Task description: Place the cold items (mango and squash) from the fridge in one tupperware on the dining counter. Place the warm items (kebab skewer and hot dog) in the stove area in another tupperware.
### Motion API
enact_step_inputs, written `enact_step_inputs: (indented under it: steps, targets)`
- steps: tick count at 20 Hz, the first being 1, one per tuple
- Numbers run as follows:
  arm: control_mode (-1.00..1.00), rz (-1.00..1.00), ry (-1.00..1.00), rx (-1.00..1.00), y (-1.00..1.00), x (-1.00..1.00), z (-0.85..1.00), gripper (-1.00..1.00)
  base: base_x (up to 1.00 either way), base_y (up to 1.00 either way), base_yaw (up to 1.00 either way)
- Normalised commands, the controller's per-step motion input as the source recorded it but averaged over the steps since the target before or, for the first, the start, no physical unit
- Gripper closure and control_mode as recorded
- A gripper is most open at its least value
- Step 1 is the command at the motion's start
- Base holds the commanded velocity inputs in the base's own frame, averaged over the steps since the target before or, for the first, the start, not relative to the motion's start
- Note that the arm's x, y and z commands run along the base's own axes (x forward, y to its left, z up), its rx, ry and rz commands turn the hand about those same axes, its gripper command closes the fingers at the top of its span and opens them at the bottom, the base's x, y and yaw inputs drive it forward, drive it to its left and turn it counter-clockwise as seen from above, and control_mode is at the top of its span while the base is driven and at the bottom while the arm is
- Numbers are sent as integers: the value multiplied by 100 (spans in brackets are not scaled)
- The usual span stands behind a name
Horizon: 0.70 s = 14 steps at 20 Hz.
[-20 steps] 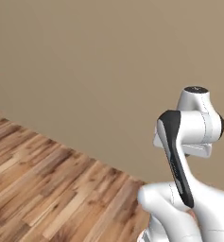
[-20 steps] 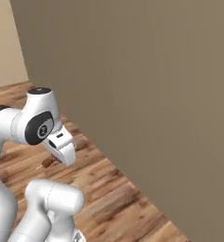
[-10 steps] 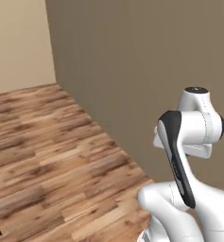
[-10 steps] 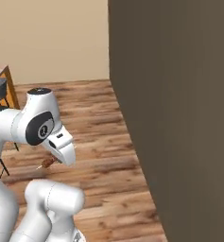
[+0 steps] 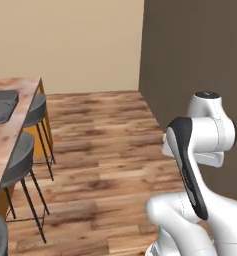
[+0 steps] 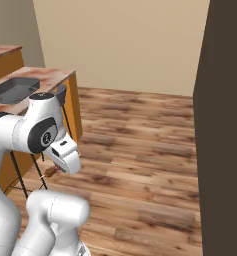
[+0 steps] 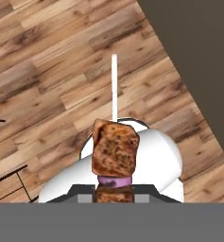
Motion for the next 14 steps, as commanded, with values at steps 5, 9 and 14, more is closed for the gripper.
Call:
enact_step_inputs:
  steps: [5,9,14]
  targets:
    - [100,0,0,0,0,0,0,100,100,-59,57]
    - [100,0,0,0,0,0,0,100,98,-55,64]
    - [100,0,0,0,0,0,0,100,94,-50,77]
